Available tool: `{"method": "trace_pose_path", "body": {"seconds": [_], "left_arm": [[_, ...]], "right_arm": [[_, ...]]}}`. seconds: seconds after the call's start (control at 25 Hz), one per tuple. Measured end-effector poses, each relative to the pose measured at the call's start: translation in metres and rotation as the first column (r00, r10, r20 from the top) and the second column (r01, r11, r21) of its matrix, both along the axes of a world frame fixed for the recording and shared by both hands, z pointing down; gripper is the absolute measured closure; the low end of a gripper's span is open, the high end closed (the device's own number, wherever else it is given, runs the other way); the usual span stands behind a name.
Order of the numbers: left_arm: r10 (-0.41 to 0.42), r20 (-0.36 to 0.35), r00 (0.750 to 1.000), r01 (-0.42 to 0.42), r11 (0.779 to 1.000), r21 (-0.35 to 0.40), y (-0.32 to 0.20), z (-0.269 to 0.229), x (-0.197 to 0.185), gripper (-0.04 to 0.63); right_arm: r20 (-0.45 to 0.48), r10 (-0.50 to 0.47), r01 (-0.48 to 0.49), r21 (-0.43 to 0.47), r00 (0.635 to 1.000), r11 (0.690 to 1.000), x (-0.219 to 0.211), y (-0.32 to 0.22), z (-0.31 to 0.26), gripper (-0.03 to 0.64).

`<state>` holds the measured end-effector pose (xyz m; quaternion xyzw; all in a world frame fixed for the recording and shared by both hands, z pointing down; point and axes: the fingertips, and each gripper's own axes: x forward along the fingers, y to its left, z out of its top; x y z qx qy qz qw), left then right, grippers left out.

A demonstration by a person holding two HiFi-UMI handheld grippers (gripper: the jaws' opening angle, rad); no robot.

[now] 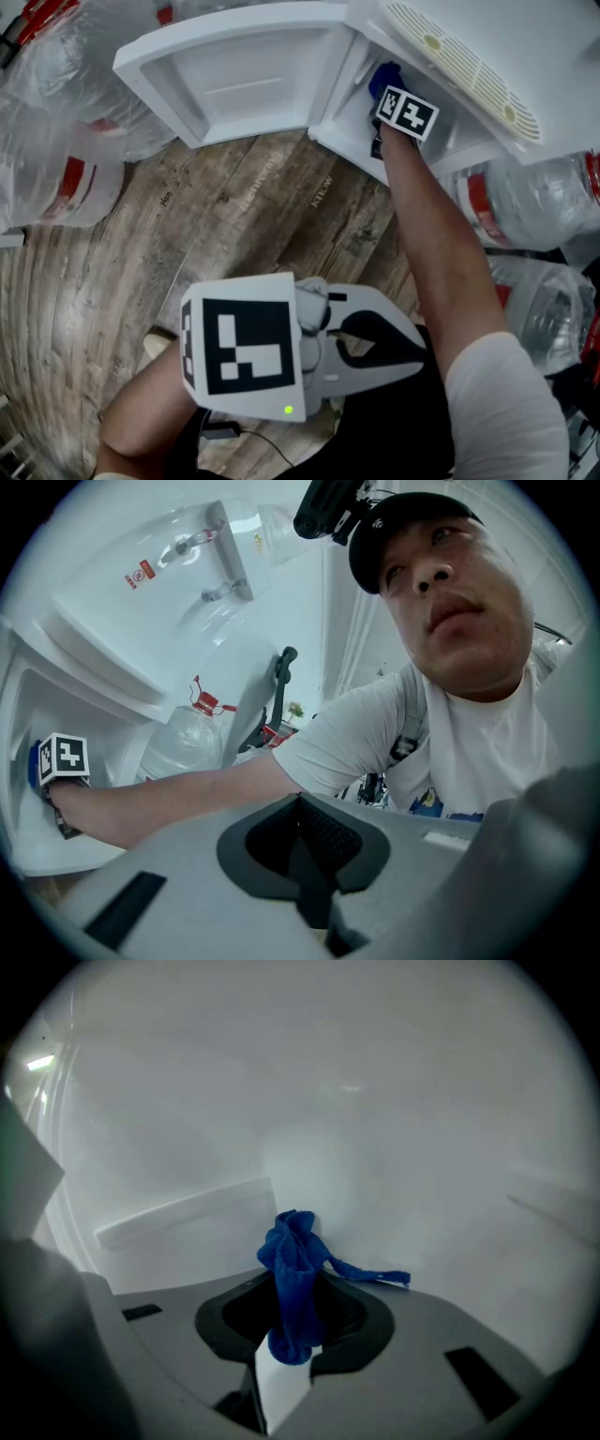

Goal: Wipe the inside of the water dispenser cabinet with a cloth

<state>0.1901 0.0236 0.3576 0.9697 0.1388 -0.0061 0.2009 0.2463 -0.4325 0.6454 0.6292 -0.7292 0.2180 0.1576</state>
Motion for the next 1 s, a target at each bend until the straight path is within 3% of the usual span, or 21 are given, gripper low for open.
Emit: {"method": "trace_pose_path", "body": {"seconds": [0.32,0.84,1.0], "left_arm": [[0.002,0.011,1.000,-0.002,1.000,0.016,-0.003,0.003,-0.004,0.592],[0.011,0.011,1.000,-0.011,1.000,0.016,-0.013,0.001,0.000,0.592],[0.016,0.012,1.000,-0.016,1.000,0.008,-0.013,0.003,0.002,0.592]], "right_arm": [[-0.001,-0.116,0.116,0.002,0.993,0.993,-0.028,0.000,-0.003,0.522],[0.063,-0.287,0.286,0.026,0.956,0.958,-0.067,0.073,-0.009,0.522],[0.068,-0.305,0.303,0.041,0.950,0.952,-0.060,0.085,-0.018,0.522]]}}
